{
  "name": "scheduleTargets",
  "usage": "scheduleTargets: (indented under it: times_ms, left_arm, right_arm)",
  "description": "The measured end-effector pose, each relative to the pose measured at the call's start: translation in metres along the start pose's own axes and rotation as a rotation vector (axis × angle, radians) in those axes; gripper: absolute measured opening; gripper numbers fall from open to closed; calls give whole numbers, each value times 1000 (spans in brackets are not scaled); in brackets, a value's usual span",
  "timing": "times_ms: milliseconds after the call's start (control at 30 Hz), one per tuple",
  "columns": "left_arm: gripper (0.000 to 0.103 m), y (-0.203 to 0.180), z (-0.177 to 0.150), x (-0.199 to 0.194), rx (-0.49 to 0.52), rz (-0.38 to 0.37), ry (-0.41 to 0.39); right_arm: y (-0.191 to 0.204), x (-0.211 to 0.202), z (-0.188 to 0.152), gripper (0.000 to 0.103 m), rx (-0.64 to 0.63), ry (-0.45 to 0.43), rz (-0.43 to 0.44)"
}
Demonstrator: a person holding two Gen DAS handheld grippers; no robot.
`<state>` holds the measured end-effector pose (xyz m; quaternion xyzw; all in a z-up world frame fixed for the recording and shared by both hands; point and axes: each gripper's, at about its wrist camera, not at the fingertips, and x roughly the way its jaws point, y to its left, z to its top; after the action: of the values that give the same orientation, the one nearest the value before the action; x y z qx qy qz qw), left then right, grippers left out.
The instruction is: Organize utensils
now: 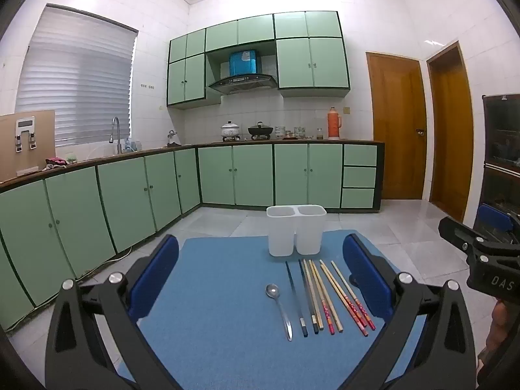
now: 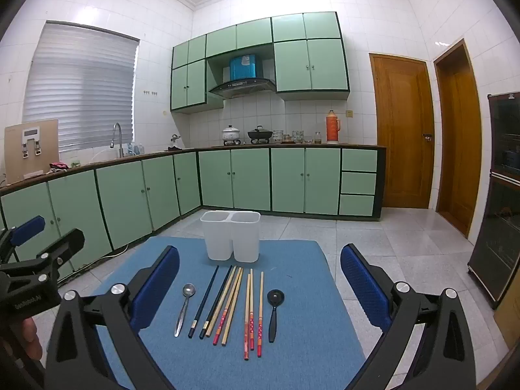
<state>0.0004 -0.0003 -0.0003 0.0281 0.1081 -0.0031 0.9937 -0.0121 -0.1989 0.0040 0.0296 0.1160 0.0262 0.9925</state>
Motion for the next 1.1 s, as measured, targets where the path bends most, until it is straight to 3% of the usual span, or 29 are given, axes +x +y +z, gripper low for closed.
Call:
scheduleTargets:
  times_ms: [1100]
  left_arm:
    - [98,8,3,-1,-9,4,-6]
  right_arm:
    - [2,1,0,97,-3,4,-1]
